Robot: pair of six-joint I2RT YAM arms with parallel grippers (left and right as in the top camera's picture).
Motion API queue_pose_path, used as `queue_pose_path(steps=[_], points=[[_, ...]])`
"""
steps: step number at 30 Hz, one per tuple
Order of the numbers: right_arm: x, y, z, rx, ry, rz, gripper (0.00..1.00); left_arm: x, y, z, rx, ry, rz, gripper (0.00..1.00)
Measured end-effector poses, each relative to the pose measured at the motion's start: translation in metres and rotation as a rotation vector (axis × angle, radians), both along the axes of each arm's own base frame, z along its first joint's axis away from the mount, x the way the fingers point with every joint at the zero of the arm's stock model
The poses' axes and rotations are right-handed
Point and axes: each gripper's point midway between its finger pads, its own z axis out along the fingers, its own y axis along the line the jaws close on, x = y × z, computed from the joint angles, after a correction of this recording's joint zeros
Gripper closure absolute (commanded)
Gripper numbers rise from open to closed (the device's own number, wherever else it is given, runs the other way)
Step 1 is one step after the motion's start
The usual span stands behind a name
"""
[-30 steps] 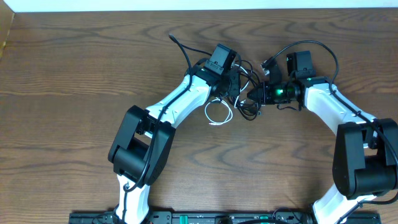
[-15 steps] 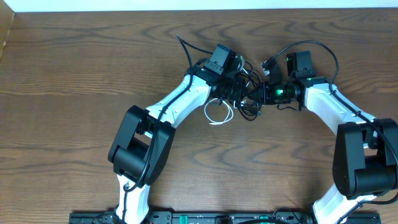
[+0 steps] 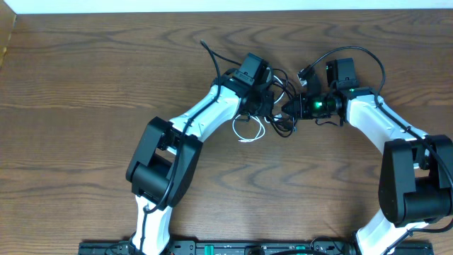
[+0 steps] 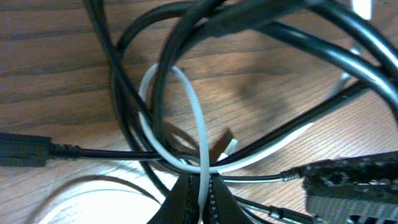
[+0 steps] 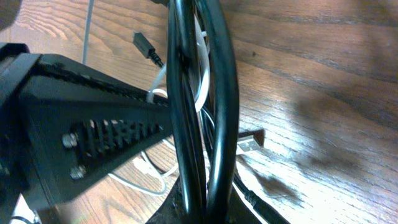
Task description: Untangle cables
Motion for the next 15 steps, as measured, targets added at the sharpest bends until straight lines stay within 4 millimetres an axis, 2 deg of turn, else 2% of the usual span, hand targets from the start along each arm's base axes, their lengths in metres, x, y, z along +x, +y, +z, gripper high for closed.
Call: queue_pose_path(steps=[3, 5, 7, 10, 13, 15], points=[[-0.001, -0.002, -0.002, -0.015, 0.01, -0.008, 0.96, 0.007, 0.012, 0.012, -0.005, -0.013, 0.029, 0.93], [-0.001, -0.005, -0.004, -0.03, 0.013, -0.017, 0.96, 0.016, 0.02, 0.035, -0.027, -0.055, 0.052, 0.93], [0.0, -0.006, -0.005, -0.039, 0.014, -0.024, 0.95, 0.023, 0.029, 0.074, -0.066, -0.129, 0.076, 0.93], [0.001, -0.007, -0.006, -0.043, 0.016, -0.031, 0.95, 0.024, 0.043, 0.15, -0.14, -0.268, 0.102, 0.93], [0.001, -0.007, -0.006, -0.04, 0.023, -0.041, 0.95, 0.011, 0.054, 0.226, -0.217, -0.415, 0.109, 0.92], [0.001, -0.006, -0.006, -0.038, 0.025, -0.042, 0.95, -0.001, 0.058, 0.26, -0.255, -0.484, 0.101, 0.92]])
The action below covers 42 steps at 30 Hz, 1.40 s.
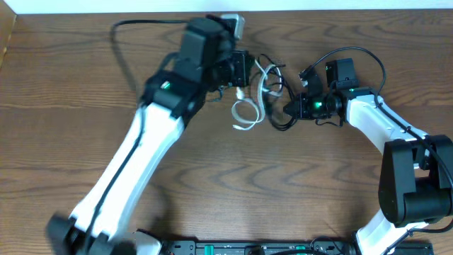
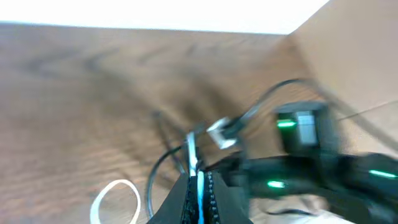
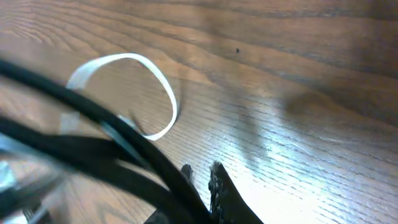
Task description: Untangle cables
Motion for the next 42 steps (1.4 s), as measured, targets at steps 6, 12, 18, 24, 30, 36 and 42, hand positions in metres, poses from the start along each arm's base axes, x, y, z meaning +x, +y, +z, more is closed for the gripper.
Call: queue_pose_path(steps=[6, 12, 18, 24, 30, 36, 42], points=[[0.0, 0.0, 0.0, 0.003, 0.01, -0.011, 0.95, -0.021, 0.008, 0.043, -0.036, -0.099, -0.01, 0.92], [0.0, -0.002, -0.002, -0.01, 0.019, -0.026, 0.82, -0.024, 0.01, 0.053, -0.045, -0.128, -0.011, 0.93], [0.001, -0.007, -0.005, -0.04, 0.02, -0.04, 0.76, -0.03, 0.014, 0.04, -0.013, -0.075, -0.009, 0.83], [0.001, -0.01, -0.007, -0.058, 0.02, -0.048, 0.76, -0.032, 0.016, -0.002, 0.059, 0.064, -0.015, 0.67], [0.002, -0.011, -0.008, -0.064, 0.019, -0.051, 0.75, -0.021, 0.011, -0.047, 0.117, 0.175, -0.017, 0.59], [0.003, -0.013, -0.009, -0.078, 0.019, -0.06, 0.62, -0.02, 0.01, -0.058, 0.132, 0.204, -0.019, 0.55], [0.003, -0.015, -0.01, -0.088, 0.019, -0.066, 0.54, -0.018, 0.008, -0.092, 0.181, 0.285, -0.034, 0.54]])
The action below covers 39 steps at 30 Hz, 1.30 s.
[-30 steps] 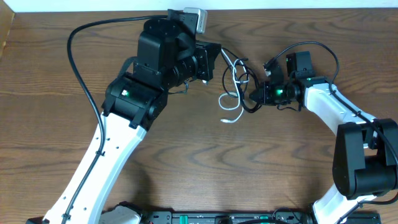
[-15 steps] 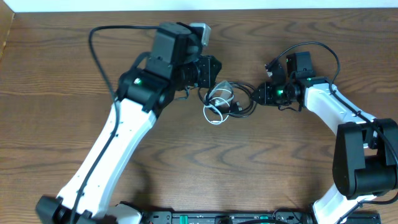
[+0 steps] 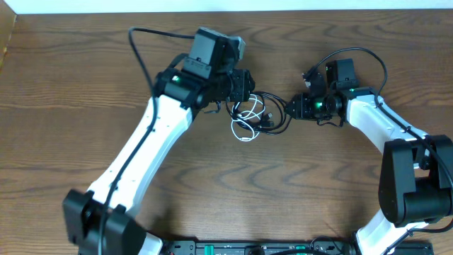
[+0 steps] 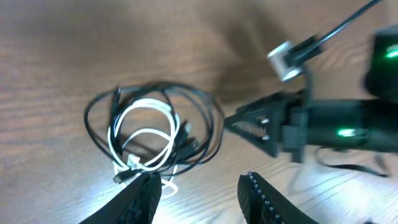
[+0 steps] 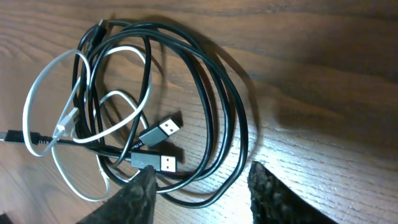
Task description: Untangle cables
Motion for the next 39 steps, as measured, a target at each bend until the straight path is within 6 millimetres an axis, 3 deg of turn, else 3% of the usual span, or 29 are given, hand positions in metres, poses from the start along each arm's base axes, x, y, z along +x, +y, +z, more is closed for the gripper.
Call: queue_pose_path(steps=[7, 13, 16, 24, 31, 39], points=[[-0.001, 0.0, -0.001, -0.003, 0.007, 0.0, 0.5, -0.015, -0.025, -0.054, 0.081, 0.072, -0.222, 0.54], [-0.001, 0.0, -0.001, -0.003, 0.007, 0.0, 0.5, -0.033, -0.04, -0.07, 0.076, 0.073, -0.423, 0.55], [-0.001, 0.0, -0.001, -0.003, 0.007, 0.0, 0.5, -0.035, -0.043, -0.082, 0.083, 0.084, -0.469, 0.55], [-0.001, 0.0, -0.001, -0.003, 0.007, 0.0, 0.49, -0.033, -0.047, -0.14, 0.109, 0.184, -0.511, 0.55], [-0.001, 0.0, -0.001, -0.003, 0.007, 0.0, 0.48, -0.016, -0.053, -0.147, 0.116, 0.114, -0.504, 0.5], [-0.001, 0.0, -0.001, -0.003, 0.004, 0.0, 0.48, -0.003, -0.045, -0.152, 0.202, 0.069, -0.47, 0.5]])
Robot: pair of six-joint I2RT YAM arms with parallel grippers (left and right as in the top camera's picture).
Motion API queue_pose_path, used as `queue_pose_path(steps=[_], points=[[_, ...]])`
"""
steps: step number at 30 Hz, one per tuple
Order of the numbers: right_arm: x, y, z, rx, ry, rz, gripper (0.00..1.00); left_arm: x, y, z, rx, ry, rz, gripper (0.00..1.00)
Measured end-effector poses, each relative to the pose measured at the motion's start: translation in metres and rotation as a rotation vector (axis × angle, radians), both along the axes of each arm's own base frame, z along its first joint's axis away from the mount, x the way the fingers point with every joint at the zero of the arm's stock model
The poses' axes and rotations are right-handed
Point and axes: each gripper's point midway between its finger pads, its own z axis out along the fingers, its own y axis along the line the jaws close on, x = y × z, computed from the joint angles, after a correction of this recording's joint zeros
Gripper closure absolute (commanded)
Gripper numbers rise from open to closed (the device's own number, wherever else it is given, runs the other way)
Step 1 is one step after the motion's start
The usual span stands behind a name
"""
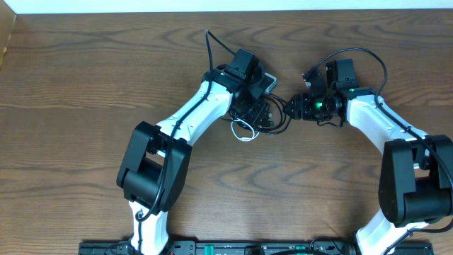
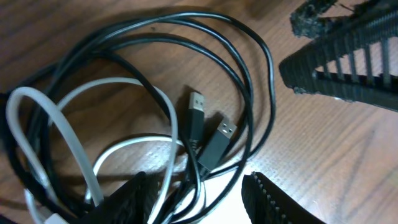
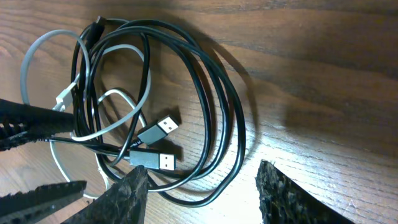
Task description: Untangle cables
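Note:
A tangle of black cable and white cable lies on the wooden table, with two USB plugs inside the loops. My left gripper is open, low over the bundle, and strands pass between its fingers. My right gripper is open just right of the bundle, the outer black loops lying ahead of it. In the overhead view the left gripper and right gripper face each other across the tangle.
The right gripper's ribbed fingers reach into the left wrist view at top right. The left gripper's fingers show at the left of the right wrist view. My own arm cables arc behind the right wrist. The table's far edge meets a white wall.
My left gripper was open, high above and behind the bundle; now it is open, low over it, with strands between its fingers. The right gripper stays open in about the same place.
First my left gripper was shut on the white cable and my right on the black loops, close together. Then the left held the white cable raised toward the back. Later both were open and the bundle lay on the table. Now the left is down over it.

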Motion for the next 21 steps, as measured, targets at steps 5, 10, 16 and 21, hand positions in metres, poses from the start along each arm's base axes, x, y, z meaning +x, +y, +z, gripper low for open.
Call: queue_pose_path(steps=[5, 10, 16, 21], points=[[0.001, 0.0, 0.0, 0.001, -0.005, 0.0, 0.48, 0.0, -0.001, -0.001, 0.023, -0.023, -0.016, 0.5], [0.001, 0.0, 0.0, 0.001, -0.005, 0.0, 0.48, 0.004, -0.001, -0.012, 0.062, -0.048, -0.022, 0.5], [0.001, 0.0, 0.0, 0.001, -0.005, 0.0, 0.47, 0.01, 0.012, -0.033, 0.157, -0.058, 0.003, 0.5], [0.001, 0.0, 0.0, 0.001, -0.005, 0.0, 0.47, 0.016, 0.022, -0.035, 0.212, -0.089, 0.024, 0.55]])
